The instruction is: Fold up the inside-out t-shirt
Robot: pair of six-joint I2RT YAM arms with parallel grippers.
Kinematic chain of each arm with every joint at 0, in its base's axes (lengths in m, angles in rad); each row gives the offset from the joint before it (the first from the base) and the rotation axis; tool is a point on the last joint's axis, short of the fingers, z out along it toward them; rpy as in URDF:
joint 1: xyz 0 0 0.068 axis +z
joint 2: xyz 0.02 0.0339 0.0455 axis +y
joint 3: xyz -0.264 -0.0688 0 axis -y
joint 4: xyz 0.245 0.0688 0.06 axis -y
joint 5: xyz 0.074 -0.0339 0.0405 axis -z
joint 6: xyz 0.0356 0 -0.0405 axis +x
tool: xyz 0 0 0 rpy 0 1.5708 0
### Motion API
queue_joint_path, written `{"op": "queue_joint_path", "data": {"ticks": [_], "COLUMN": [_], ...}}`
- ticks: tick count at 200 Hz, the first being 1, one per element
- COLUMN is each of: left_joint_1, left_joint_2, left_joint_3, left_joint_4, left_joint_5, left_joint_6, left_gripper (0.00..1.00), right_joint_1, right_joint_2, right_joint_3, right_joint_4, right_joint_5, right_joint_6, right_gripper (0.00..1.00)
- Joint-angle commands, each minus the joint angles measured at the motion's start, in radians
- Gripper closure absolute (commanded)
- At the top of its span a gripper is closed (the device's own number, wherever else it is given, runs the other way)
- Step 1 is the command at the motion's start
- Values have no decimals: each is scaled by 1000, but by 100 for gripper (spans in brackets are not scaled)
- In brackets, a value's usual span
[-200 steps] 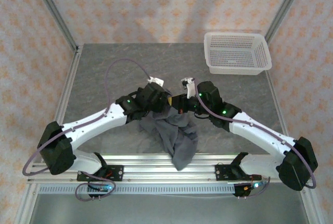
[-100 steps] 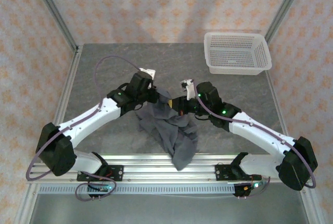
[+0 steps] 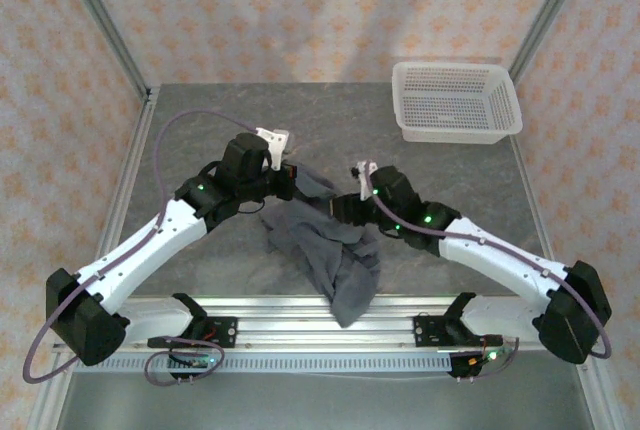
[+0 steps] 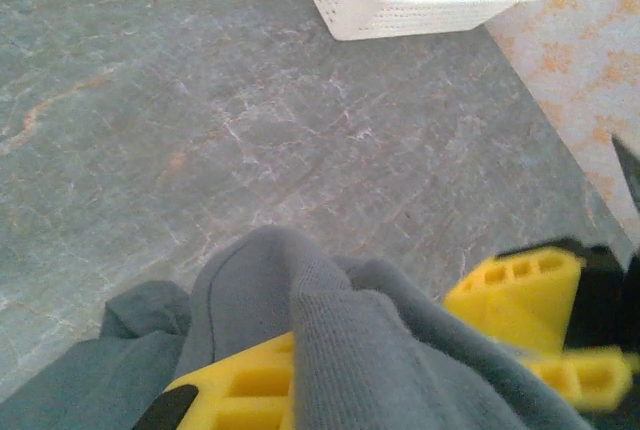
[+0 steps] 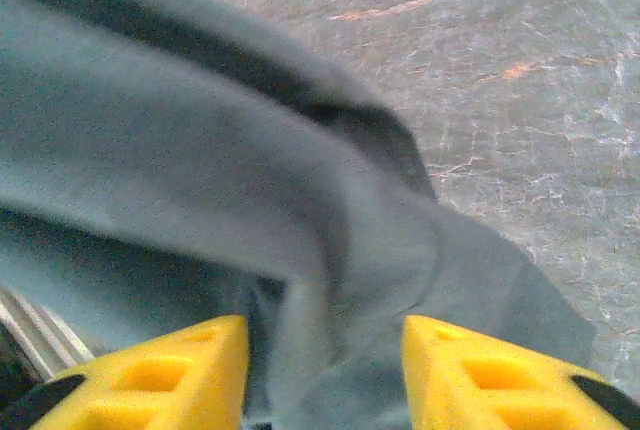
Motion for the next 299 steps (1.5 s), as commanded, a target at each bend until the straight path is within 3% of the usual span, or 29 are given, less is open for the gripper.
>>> {"op": "queue_joint_path", "data": {"ticks": [1,27,55,87,114,154,176,219,261,299], "left_joint_1": [8,9,9,9,8,9,9,8,9,8], "left_joint_2": [10,20,26,39,53,61,57,45,52,64], "left_joint_3": [24,30,54,62,77,79,79,75,82,87], "left_joint_4": [1,-7,-39,-8,-27,-32,-43,-68,-78,-70], "left_joint_5": [44,31,-20,38,19,27,13,-13,-12,3], "left_joint_6": [-33,-46,-85,-128,-152,-163,-154,-140,-132,-136], "left_gripper": [100,100,100,100,100,100,100,100,100,100], "right_joint_1": [115,163,219,260,275,296,296,276,158,101], "right_joint_2": [-31,-14,23,126,197,270,283,195,49,3], "right_joint_3": [74,99,131,165,153,134,148,135,76,12], "right_joint_4": [-19,53,123,203,311,506,504,282,37,-66], "right_joint_5": [205,260,410,518,577,864,956,958,689,622], "right_joint_6": [-123,-191,-269,-411,-542,-692,-705,-526,-217,-123], "right_gripper": [49,45,43,36,35,35,35,35,41,51]}}
